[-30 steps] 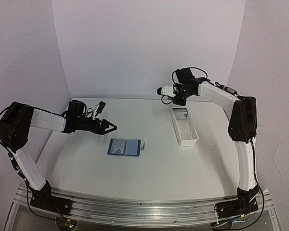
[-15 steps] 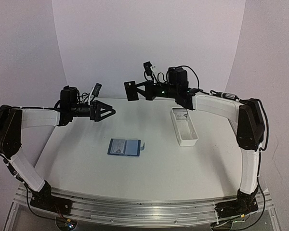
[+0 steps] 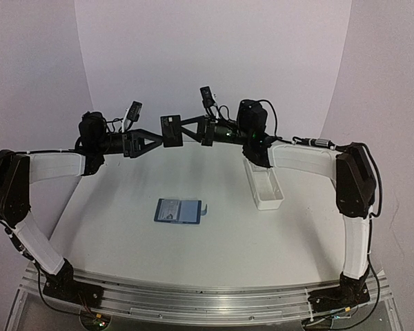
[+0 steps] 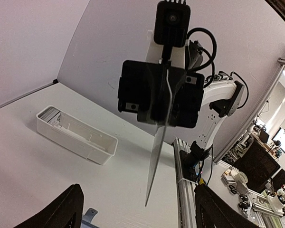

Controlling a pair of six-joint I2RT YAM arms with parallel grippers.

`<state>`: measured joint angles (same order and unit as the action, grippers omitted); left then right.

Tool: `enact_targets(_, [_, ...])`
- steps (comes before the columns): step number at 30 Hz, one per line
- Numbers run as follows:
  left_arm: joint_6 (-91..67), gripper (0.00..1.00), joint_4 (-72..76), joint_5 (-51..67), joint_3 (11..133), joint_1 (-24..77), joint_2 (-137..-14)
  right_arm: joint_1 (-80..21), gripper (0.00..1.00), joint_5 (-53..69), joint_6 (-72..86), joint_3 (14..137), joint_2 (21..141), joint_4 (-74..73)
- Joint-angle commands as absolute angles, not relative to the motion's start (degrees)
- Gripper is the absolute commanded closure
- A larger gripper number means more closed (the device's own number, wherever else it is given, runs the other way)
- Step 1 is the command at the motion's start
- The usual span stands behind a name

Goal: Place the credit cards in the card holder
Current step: Pick up the credit card from the storage box.

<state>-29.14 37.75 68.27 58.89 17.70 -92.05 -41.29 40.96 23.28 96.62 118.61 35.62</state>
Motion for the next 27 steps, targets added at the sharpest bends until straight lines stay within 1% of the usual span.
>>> enact_targets(1, [-35.13, 0.27, 45.17, 67.86, 62.32, 18.35, -92.38, -42.34, 1.0, 42.56, 24.33, 97.01, 119.29, 39.29])
enact_targets(2, [-35.57, 0.34, 45.12, 67.39, 62.44, 18.6, -92.44, -42.36, 1.0, 42.54, 24.31, 97.09, 119.34, 39.29])
enact_targets(4, [-35.54, 0.44, 44.29, 67.64, 62.5, 18.89, -92.45, -42.36, 1.0, 42.52, 24.15, 97.16, 119.3, 39.3])
enact_targets(7, [-35.15, 0.61, 43.96, 68.29, 62.2, 19.07, -92.28, -42.34, 1.0, 42.14, 23.97, 96.85, 119.18, 39.19])
enact_targets(8, [-35.06, 0.7, 43.98, 68.32, 62.28, 19.11, -92.22, -42.36, 1.0, 41.93, 23.83, 96.65, 119.15, 39.14])
enact_targets(9, [-34.99, 0.77, 44.0, 68.52, 62.37, 19.14, -92.25, -42.36, 1.0, 41.62, 23.75, 96.5, 119.17, 39.12])
enact_targets(12, [-34.98, 0.88, 44.35, 69.35, 62.63, 19.38, -92.27, -42.37, 1.0, 41.48, 23.94, 96.64, 119.87, 39.12])
enact_targets(14, [-35.02, 0.98, 44.24, 69.67, 62.6, 19.34, -92.23, -42.36, 1.0, 41.35, 24.13, 96.72, 120.29, 39.11])
enact_targets(15, [-35.06, 1.0, 44.02, 69.76, 62.63, 19.34, -92.24, -42.36, 1.0, 41.25, 24.11, 96.7, 120.45, 39.11])
enact_targets(19, [-35.39, 1.0, 39.86, 68.33, 62.69, 19.2, -91.98, -42.36, 1.0, 38.95, 24.99, 96.15, 120.84, 38.79])
enact_targets(20, [-35.4, 1.0, 37.12, 66.82, 62.65, 19.02, -91.92, -42.36, 0.98, 37.04, 25.4, 95.44, 120.68, 38.48])
enact_targets(21, [-35.25, 1.0, 32.93, 64.45, 62.53, 18.78, -91.84, -42.36, 0.88, 34.34, 25.73, 94.32, 120.18, 37.74])
enact_targets(22, [-34.78, 1.0, 28.84, 62.25, 62.22, 18.53, -91.79, -42.38, 0.71, 30.38, 25.83, 93.37, 119.38, 35.79])
enact_targets(23, [-34.09, 1.0, 23.44, 58.73, 61.73, 18.26, -91.75, -42.39, 0.58, 25.71, 25.89, 92.18, 118.46, 32.7])
enact_targets(24, [-33.2, 1.0, 17.97, 55.21, 61.06, 18.06, -91.79, -42.37, 0.48, 19.76, 25.95, 91.03, 117.43, 28.12])
enact_targets(25, [-32.06, 1.0, 12.45, 52.44, 60.38, 17.98, -91.93, -42.36, 0.43, 13.6, 26.36, 89.92, 116.47, 22.78])
enact_targets(27, [-28.69, 1.0, 4.66, 48.03, 58.33, 17.96, -92.31, -42.63, 0.41, 1.82, 28.61, 88.62, 114.96, 10.27])
